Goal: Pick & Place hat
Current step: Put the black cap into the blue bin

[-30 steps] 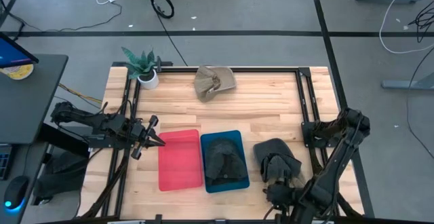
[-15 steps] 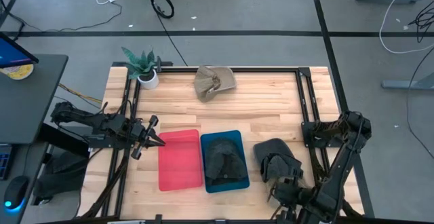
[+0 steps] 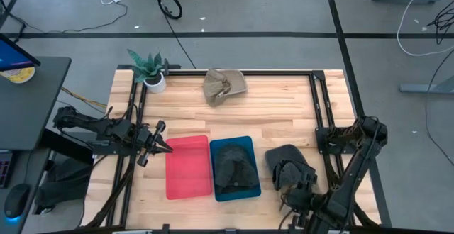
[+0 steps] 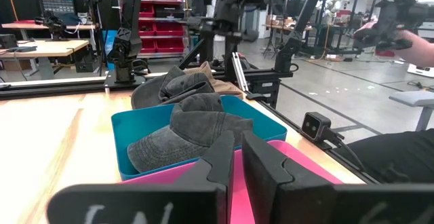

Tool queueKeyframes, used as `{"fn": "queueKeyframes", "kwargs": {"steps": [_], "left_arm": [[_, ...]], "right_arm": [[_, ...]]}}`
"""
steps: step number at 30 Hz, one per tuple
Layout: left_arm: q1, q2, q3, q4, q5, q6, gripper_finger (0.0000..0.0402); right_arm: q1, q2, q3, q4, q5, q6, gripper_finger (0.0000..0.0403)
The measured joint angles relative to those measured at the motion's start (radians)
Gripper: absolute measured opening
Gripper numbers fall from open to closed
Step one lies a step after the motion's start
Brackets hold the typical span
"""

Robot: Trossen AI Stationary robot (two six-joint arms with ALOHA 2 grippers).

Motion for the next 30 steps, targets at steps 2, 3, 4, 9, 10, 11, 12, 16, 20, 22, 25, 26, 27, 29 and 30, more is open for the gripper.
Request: {"fn": "queueKeyframes", "kwargs": {"steps": [2,3,4,9,10,11,12,16,20,22,25,26,27,29,30], "left_arm": [[0.0,0.0,0.0,0.0,0.0,0.0,0.0034],[0.0,0.0,0.0,0.0,0.0,0.0,0.0034],[0.0,0.0,0.0,0.0,0.0,0.0,0.0034],[0.0,0.0,0.0,0.0,0.0,0.0,0.0034],[0.0,0.0,0.0,0.0,0.0,0.0,0.0034],[0.0,0.0,0.0,0.0,0.0,0.0,0.0034],[0.0,0.0,0.0,0.0,0.0,0.0,0.0034],[0.0,0.0,0.0,0.0,0.0,0.0,0.0034],[0.0,0.0,0.0,0.0,0.0,0.0,0.0034],[0.0,0.0,0.0,0.0,0.0,0.0,0.0034],[0.0,0.0,0.0,0.0,0.0,0.0,0.0034],[0.0,0.0,0.0,0.0,0.0,0.0,0.0034],[0.0,0.0,0.0,0.0,0.0,0.0,0.0034],[0.0,0.0,0.0,0.0,0.0,0.0,0.0034],[0.0,0.0,0.0,0.0,0.0,0.0,0.0034]], "right_arm": [[-0.011,0.001,-0.054,0.004,-0.035,0.013,0.0204],[-0.018,0.001,-0.084,0.013,-0.045,0.02,0.022],[-0.024,0.002,-0.111,0.02,-0.05,0.026,0.0235],[-0.043,0.002,-0.229,0.054,-0.063,0.116,0.0298],[-0.043,0.002,-0.248,0.068,-0.066,0.126,0.0307],[-0.043,0.002,-0.268,0.084,-0.066,0.132,0.0314],[-0.043,0.002,-0.291,0.106,-0.066,0.136,0.032],[-0.043,0.002,-0.366,0.171,-0.075,0.206,0.0321],[-0.043,0.002,-0.386,0.195,-0.078,0.235,0.0271],[-0.043,-0.001,-0.387,0.205,-0.078,0.235,0.0219],[-0.043,-0.014,-0.387,0.222,-0.078,0.235,0.0108],[-0.043,-0.02,-0.387,0.229,-0.078,0.234,0.0064],[-0.043,-0.027,-0.387,0.237,-0.078,0.228,0.0034],[-0.043,-0.045,-0.387,0.244,-0.068,0.228,0.0025],[-0.043,-0.056,-0.387,0.244,-0.062,0.239,0.0029]]}}
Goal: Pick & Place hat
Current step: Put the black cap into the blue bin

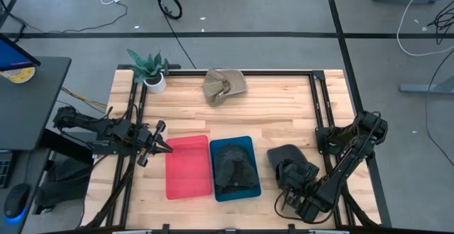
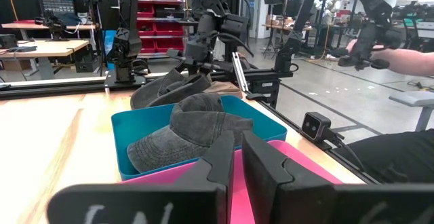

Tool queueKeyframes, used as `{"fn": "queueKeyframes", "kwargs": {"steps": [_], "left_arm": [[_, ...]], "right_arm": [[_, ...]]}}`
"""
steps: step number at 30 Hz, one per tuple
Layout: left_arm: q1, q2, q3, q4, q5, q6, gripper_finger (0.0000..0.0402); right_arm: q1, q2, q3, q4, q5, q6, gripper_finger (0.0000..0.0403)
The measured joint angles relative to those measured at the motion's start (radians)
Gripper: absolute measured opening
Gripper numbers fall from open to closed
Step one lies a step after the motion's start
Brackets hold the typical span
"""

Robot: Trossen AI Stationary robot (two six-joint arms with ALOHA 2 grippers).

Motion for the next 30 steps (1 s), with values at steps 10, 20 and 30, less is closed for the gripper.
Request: {"fn": "queueKeyframes", "kwargs": {"steps": [10,20,30], "left_arm": [[0.0,0.0,0.0,0.0,0.0,0.0,0.0034],[0.0,0.0,0.0,0.0,0.0,0.0,0.0034],[0.0,0.0,0.0,0.0,0.0,0.0,0.0034]], "right_arm": [[0.0,-0.116,0.101,0.005,0.302,-0.067,0.0017],[-0.015,-0.154,0.251,0.044,0.53,-0.277,0.0017],[-0.134,-0.154,0.408,0.142,0.26,-0.66,0.0017]]}}
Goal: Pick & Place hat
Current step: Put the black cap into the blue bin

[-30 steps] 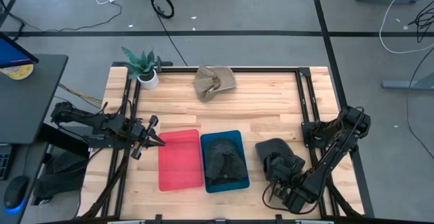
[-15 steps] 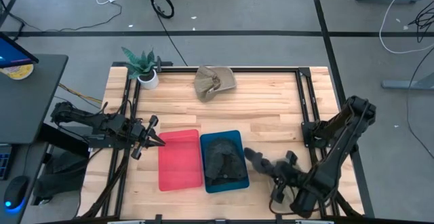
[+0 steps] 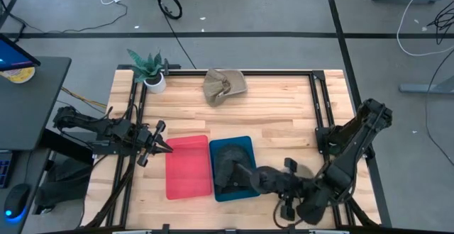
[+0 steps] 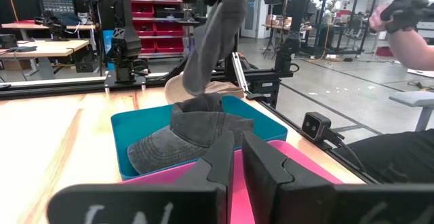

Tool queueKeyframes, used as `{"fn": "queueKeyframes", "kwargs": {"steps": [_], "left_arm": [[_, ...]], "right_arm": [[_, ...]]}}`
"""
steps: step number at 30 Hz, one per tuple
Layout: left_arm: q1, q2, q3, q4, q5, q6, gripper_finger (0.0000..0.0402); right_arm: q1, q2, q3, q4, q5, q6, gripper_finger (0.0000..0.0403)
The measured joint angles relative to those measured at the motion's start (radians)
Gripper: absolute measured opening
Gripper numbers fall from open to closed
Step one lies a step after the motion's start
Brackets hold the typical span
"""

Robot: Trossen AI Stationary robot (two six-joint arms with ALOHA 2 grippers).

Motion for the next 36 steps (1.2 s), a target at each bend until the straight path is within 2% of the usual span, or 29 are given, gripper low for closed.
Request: {"fn": "queueKeyframes", "kwargs": {"steps": [3,7,10,15,22,28,36], "left_arm": [[0.0,0.0,0.0,0.0,0.0,0.0,0.0034],[0.0,0.0,0.0,0.0,0.0,0.0,0.0034],[0.0,0.0,0.0,0.0,0.0,0.0,0.0034],[0.0,0.0,0.0,0.0,0.0,0.0,0.0034],[0.0,0.0,0.0,0.0,0.0,0.0,0.0034],[0.0,0.0,0.0,0.0,0.0,0.0,0.0034],[0.0,0.0,0.0,0.0,0.0,0.0,0.0034]], "right_arm": [[-0.041,0.0,0.047,-0.004,-0.061,-0.08,0.0017],[-0.102,0.0,0.093,-0.002,-0.193,-0.168,0.0017],[-0.143,0.0,0.094,-0.011,-0.255,-0.194,0.0017],[-0.202,0.0,0.094,-0.024,-0.417,-0.212,0.0017],[-0.251,0.003,0.094,-0.024,-0.482,-0.198,0.0017],[-0.306,0.034,0.094,-0.029,-0.585,-0.191,0.0017],[-0.393,0.119,0.093,-0.032,-0.584,-0.276,0.0017]]}}
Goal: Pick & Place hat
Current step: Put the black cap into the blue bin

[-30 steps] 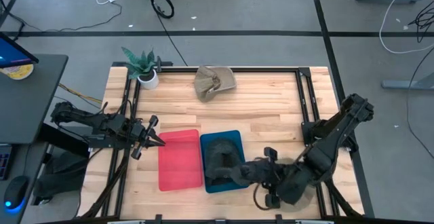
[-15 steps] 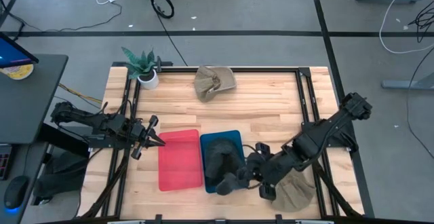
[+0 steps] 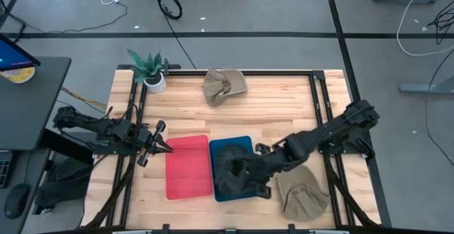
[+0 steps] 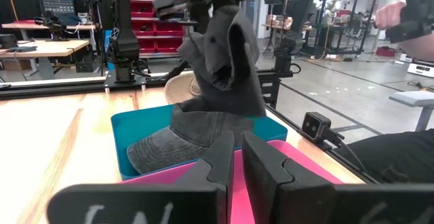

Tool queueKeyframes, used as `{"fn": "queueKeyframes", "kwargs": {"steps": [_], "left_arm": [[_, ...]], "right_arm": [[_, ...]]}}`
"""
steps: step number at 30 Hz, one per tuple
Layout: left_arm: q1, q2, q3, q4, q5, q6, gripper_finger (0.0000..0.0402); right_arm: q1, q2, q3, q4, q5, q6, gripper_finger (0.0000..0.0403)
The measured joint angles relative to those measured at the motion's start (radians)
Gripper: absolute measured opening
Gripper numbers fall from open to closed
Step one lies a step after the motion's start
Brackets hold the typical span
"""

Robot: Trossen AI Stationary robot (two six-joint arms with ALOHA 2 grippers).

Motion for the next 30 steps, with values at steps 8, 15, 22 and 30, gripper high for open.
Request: {"fn": "queueKeyframes", "kwargs": {"steps": [8,15,22,30], "left_arm": [[0.0,0.0,0.0,0.0,0.0,0.0,0.0034],[0.0,0.0,0.0,0.0,0.0,0.0,0.0034],[0.0,0.0,0.0,0.0,0.0,0.0,0.0034],[0.0,0.0,0.0,0.0,0.0,0.0,0.0034]], "right_arm": [[-0.091,0.089,0.0,0.021,0.064,-0.103,0.0017],[-0.141,0.17,0.0,0.086,0.01,-0.182,0.0034],[-0.169,0.272,0.0,0.099,-0.015,-0.2,0.0034],[-0.19,0.353,0.004,0.126,-0.031,-0.199,0.0035]]}}
